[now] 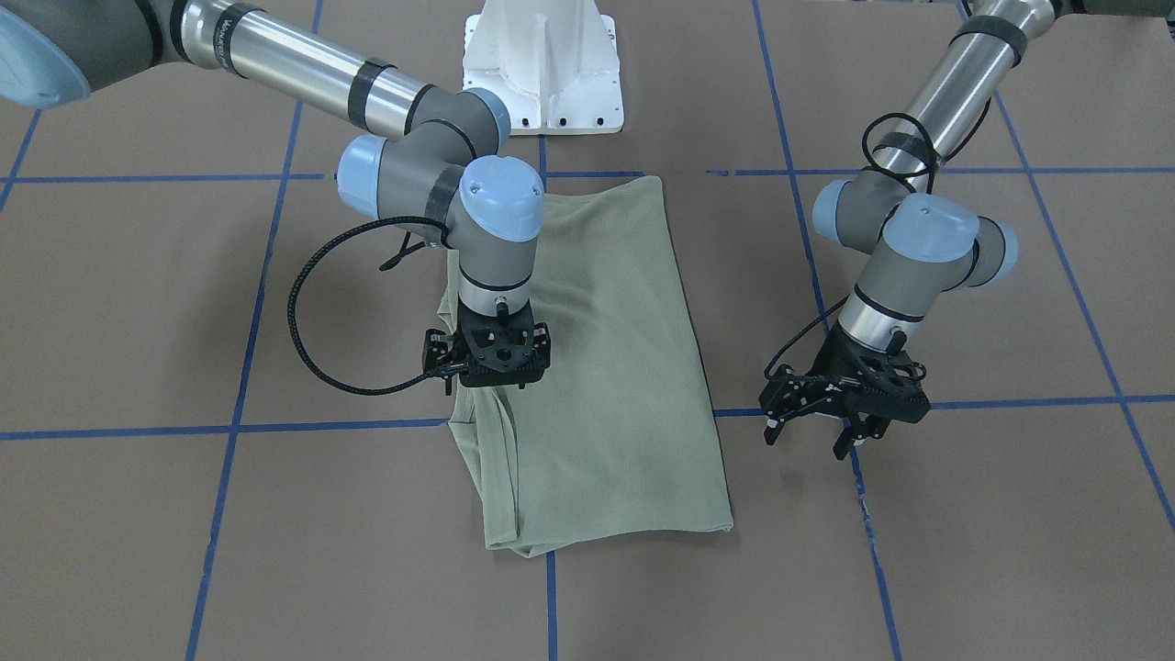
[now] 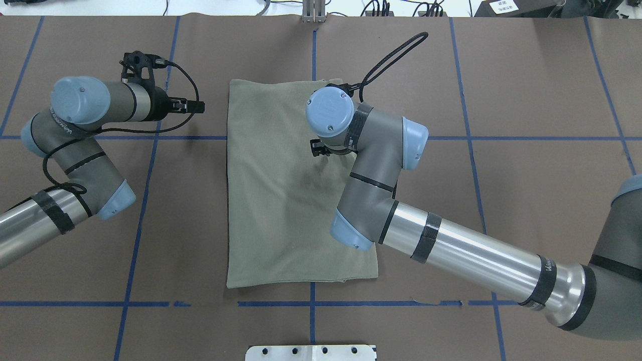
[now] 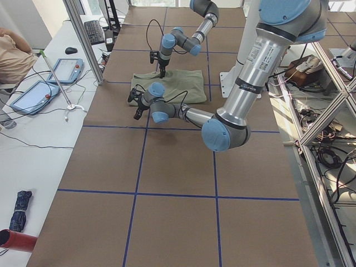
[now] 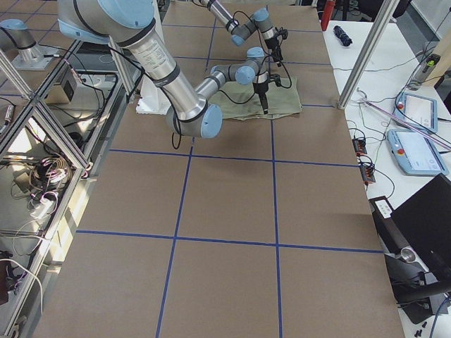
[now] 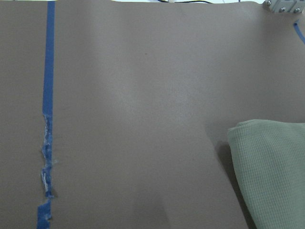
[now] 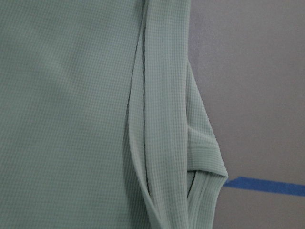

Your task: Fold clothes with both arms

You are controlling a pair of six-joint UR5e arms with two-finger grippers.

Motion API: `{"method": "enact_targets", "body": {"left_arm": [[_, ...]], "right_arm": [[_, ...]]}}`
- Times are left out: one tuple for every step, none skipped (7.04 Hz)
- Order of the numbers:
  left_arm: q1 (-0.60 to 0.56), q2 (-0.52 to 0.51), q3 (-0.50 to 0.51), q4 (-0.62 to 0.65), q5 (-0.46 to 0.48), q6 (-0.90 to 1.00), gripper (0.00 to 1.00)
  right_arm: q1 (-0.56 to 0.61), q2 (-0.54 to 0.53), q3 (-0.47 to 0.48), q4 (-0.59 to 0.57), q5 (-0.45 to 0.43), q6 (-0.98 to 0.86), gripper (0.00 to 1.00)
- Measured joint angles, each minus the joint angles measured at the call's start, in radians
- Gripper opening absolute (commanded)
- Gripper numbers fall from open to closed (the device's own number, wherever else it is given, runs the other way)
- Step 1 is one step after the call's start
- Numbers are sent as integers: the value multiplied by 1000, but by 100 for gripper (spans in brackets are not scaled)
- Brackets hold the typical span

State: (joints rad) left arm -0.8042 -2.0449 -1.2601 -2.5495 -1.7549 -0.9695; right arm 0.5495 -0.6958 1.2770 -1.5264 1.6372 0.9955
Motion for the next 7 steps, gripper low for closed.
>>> {"method": "enact_targets", "body": {"left_arm": [[1,0,1,0,0,0,100],[1,0,2,0,0,0,100],[1,0,2,0,0,0,100],[1,0,2,0,0,0,100],[2,0,2,0,0,0,100],[2,0,2,0,0,0,100],[2,0,2,0,0,0,100]], "right_arm": [[-3,-2,0,-22,-2,-4,100],[-4,-5,-1,-36,-4,-10,100],[-2,-5,-1,-51,-6,-25,100],[6,-5,-1,-65,-8,-45,100],[19,-6,-1,-78,-9,-63,100],[34,-11,0,-93,-10,-81,100],[46,-22,1,-103,-11,-94,100]]}}
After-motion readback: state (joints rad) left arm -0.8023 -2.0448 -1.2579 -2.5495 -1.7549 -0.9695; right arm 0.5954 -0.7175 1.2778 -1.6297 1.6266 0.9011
